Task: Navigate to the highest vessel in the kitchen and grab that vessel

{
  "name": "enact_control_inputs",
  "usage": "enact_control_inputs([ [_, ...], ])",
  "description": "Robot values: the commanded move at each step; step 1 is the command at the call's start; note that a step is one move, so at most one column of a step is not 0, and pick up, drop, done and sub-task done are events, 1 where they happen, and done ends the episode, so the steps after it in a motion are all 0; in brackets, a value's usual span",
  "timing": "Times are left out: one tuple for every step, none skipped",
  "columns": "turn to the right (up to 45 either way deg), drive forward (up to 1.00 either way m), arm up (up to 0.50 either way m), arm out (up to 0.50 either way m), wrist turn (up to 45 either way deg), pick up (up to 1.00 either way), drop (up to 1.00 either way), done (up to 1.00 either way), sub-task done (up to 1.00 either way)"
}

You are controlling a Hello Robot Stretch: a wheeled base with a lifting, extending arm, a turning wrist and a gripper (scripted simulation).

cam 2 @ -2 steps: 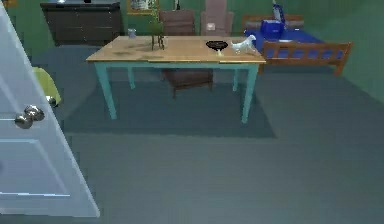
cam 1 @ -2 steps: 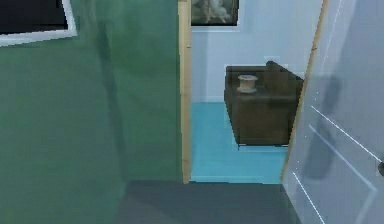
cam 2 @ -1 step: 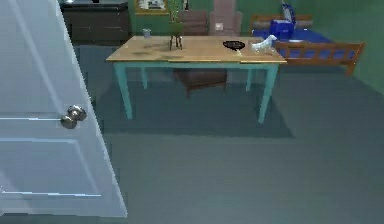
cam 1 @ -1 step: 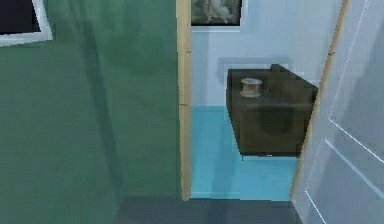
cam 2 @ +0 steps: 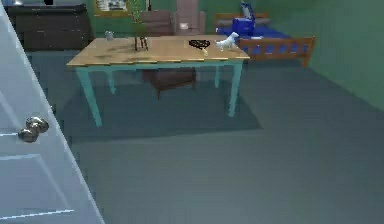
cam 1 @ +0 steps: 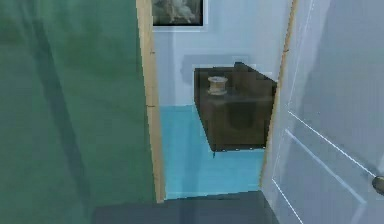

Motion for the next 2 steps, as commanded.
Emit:
enact_control_inputs([
  [0.0,1.0,0.0,0.0,0.0,0.0,0.0,0.0,0.0],
  [0.0,0.25,0.0,0.0,0.0,0.0,0.0,0.0,0.0],
])
